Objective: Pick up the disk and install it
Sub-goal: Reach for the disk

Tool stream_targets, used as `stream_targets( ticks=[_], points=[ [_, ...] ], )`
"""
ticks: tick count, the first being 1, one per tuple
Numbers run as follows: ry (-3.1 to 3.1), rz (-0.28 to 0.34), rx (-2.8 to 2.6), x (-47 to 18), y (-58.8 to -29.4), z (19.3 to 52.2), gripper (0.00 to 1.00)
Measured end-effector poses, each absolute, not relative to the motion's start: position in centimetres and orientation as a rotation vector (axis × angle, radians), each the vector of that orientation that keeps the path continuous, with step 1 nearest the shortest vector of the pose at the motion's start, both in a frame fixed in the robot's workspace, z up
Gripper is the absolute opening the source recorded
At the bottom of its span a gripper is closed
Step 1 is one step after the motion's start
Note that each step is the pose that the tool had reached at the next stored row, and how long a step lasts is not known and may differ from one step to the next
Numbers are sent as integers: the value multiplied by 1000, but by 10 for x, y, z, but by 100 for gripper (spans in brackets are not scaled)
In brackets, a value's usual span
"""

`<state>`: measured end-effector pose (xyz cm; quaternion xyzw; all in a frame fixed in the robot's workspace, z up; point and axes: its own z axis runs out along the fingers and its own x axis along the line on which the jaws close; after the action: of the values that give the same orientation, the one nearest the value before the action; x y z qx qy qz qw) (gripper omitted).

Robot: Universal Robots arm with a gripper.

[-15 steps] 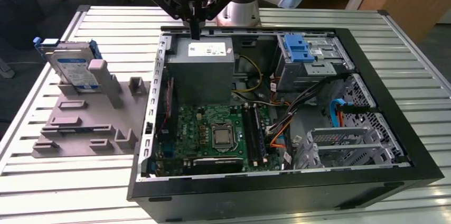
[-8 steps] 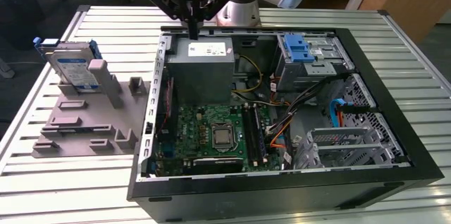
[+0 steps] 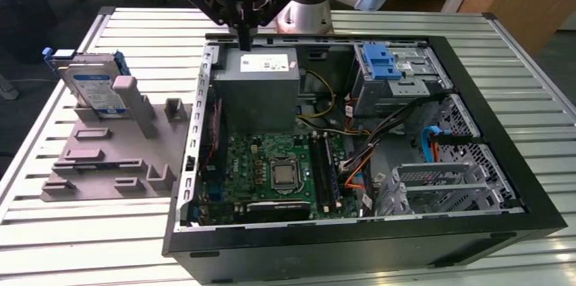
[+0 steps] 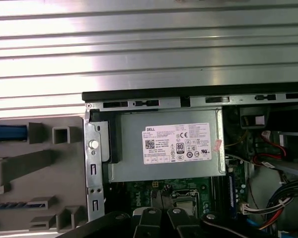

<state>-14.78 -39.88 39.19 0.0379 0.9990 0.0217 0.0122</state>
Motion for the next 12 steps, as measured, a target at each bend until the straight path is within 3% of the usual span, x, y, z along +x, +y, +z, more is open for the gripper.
stream_targets(
  ticks=[12],
  points=[
    [3115,68,118,-153,-399,391,11]
  ],
)
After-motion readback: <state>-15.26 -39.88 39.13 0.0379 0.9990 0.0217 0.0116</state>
